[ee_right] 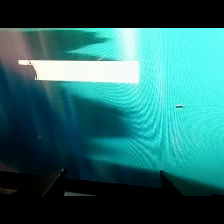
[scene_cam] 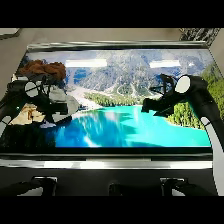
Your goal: Fold the shirts.
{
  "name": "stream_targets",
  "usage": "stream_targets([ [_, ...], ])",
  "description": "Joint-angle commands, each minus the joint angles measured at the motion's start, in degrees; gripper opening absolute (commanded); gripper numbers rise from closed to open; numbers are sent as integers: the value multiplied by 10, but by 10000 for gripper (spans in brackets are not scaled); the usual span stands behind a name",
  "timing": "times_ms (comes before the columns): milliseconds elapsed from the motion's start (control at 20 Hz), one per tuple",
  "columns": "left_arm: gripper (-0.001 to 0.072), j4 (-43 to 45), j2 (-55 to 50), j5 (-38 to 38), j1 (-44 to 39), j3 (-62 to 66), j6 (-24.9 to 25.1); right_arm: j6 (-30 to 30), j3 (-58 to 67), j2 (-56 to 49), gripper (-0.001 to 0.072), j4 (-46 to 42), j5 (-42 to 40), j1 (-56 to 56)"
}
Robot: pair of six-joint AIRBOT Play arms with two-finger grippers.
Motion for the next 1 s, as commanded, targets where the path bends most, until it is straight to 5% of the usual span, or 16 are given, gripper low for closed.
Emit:
stream_targets([
  [0,719,0,0,0,0,0,0,0,0,0,674,0,0,0],
  [700,719,0,0,0,0,0,0,4,0,0,674,1,-13,0],
  [950,719,0,0,122,0,0,-4,2,0,0,675,-10,-120,0],
])
